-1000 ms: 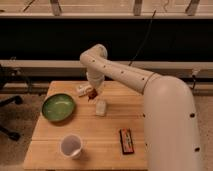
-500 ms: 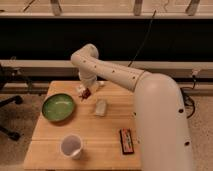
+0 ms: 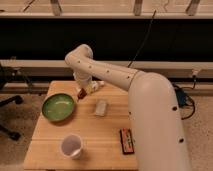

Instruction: Place the pepper in the ceramic bowl

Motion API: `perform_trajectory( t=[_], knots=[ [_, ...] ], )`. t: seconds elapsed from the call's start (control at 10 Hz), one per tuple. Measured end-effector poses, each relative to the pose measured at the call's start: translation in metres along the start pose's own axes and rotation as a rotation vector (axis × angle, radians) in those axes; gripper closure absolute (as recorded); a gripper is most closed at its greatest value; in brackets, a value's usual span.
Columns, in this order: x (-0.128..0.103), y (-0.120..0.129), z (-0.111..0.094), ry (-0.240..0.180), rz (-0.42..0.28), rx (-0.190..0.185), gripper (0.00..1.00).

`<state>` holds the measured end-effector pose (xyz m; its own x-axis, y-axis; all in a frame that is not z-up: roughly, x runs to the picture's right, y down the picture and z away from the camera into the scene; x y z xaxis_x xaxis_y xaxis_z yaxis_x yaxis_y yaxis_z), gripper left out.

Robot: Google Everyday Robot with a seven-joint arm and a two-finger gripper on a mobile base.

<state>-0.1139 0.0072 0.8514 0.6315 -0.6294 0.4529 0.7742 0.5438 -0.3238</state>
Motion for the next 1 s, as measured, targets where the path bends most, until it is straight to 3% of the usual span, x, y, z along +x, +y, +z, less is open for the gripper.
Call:
perform_trajectory(
  t=[1.0],
  knots=[
    [-0.040, -0.033, 0.007, -0.004, -0.118, -0.002, 1.00]
  ],
)
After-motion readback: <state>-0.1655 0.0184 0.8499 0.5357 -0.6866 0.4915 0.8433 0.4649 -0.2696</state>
